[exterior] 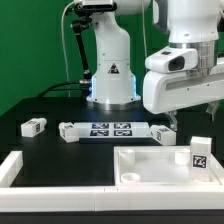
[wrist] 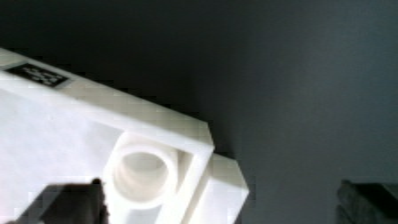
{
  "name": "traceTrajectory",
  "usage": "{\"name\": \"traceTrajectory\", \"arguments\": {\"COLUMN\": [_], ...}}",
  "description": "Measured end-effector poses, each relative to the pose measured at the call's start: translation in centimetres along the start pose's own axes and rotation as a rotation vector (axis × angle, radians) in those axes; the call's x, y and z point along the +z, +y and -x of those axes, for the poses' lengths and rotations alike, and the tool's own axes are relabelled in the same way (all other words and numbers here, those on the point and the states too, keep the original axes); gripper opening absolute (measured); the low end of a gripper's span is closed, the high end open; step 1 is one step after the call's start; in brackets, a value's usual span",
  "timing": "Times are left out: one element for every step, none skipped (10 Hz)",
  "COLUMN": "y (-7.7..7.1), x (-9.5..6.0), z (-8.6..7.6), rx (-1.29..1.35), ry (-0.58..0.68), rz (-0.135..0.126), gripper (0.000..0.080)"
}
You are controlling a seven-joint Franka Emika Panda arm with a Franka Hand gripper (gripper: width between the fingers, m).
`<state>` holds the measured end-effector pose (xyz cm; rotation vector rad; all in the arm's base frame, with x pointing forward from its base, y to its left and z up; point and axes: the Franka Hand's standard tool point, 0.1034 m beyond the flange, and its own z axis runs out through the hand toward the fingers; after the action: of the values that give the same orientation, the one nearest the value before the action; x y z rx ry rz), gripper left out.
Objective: Assemble square table
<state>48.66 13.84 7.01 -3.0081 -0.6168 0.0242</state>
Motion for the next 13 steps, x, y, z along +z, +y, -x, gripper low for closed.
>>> {"name": "traceTrajectory", "arguments": {"y": [-0.7,-1.2,-0.9,-1.4,-1.5,-1.7,-1.8,-1.2,-0.9,-0.8,0.1,0.2,0.2], "x": [1.0,2.0,3.3,2.9,2.7,2.8,3.0,3.5,4.2,4.3,4.5,4.6,4.6], "z": [1.7,3.4,5.0,5.5,4.5,4.9,5.5,6.8,7.4,8.3,8.2,8.1,8.1], "rx": [0.009,0.029,0.037,0.047,0.048,0.053,0.06,0.072,0.072,0.07,0.08,0.095,0.095], "ry": [-0.062,-0.141,-0.182,-0.292,-0.357,-0.428,-0.526,-0.646,-0.703,-0.767,-0.797,-0.819,-0.814], "rz": [0.013,0.025,0.025,0.005,-0.005,-0.016,-0.028,-0.02,-0.01,-0.016,-0.028,-0.026,-0.025], "gripper": [0.0649,0.0649,0.0649,0.0649,0.0649,0.0649,0.0649,0.0649,0.0649,0.0649,0.0649,0.0649,0.0649]}}
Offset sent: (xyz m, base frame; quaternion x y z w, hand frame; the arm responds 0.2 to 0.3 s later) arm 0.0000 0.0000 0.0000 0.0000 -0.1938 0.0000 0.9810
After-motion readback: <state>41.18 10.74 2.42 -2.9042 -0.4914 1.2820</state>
